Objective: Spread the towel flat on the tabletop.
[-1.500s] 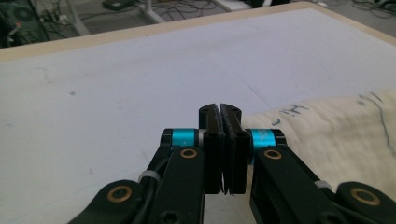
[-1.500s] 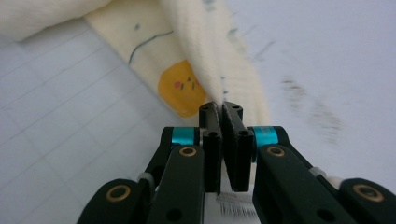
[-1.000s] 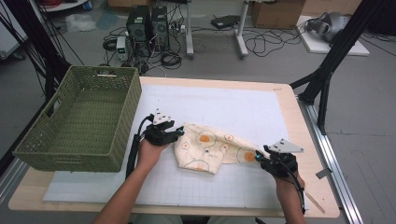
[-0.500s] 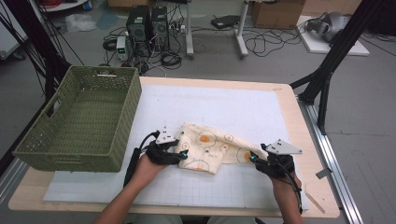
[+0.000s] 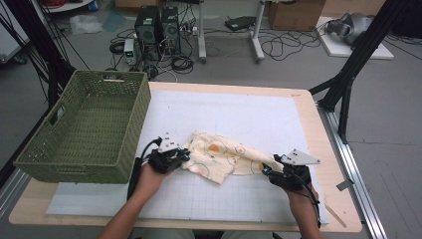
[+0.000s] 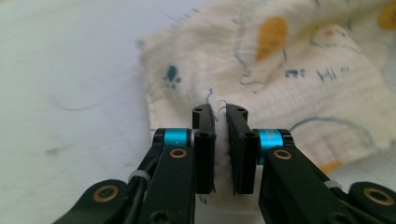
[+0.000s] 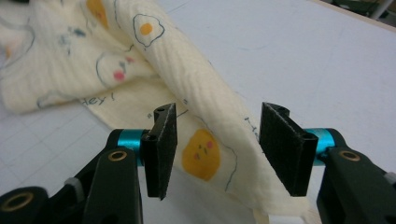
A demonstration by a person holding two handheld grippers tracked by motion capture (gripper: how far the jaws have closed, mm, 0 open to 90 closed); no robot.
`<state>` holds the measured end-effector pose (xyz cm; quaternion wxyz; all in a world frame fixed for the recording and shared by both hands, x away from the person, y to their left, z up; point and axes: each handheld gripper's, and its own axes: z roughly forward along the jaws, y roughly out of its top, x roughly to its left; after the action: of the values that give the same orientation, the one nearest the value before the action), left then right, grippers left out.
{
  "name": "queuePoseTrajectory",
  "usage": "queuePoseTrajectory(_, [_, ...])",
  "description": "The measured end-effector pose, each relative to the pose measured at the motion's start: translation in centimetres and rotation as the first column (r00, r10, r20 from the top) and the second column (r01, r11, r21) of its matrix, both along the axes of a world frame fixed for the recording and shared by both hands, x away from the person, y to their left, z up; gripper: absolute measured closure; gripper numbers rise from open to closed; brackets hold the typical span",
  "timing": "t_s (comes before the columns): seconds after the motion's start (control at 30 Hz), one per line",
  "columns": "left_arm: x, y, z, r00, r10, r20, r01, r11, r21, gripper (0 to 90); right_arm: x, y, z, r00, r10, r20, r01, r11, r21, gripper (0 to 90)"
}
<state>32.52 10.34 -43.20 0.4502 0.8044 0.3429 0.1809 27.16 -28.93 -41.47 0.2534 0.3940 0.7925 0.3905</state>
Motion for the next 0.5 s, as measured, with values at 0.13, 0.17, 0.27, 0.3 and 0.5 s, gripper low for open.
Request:
queuePoseTrajectory(0.13, [0.2,2.1,0.5,0.9968,0.078,0.021,-0.077,0.9960,-0.046,81.3,0.1,0.7,-0.2,0.9991,0.040,-0.010,-0.040,0.999,0.013,47.0])
queuePoseTrajectory(0.17, [0.3,2.3,0.5,0.9959,0.088,0.019,-0.087,0.9949,-0.051,81.2,0.1,1.0,-0.2,0.9983,0.056,-0.015,-0.055,0.998,0.020,47.0])
queuePoseTrajectory(0.27, [0.4,2.5,0.5,0.9950,0.097,0.022,-0.096,0.9929,-0.071,80.6,0.2,2.4,-0.2,0.9923,0.122,-0.022,-0.122,0.992,0.011,45.7])
queuePoseTrajectory(0.3, [0.4,2.4,0.5,0.9948,0.098,0.027,-0.096,0.9928,-0.072,80.6,0.1,3.5,-0.2,0.9853,0.170,-0.021,-0.169,0.985,0.015,45.8])
queuePoseTrajectory(0.5, [0.7,2.7,0.4,0.9906,0.130,0.041,-0.126,0.9875,-0.095,80.1,0.1,6.0,-0.5,0.9634,0.265,-0.038,-0.264,0.964,0.035,48.0])
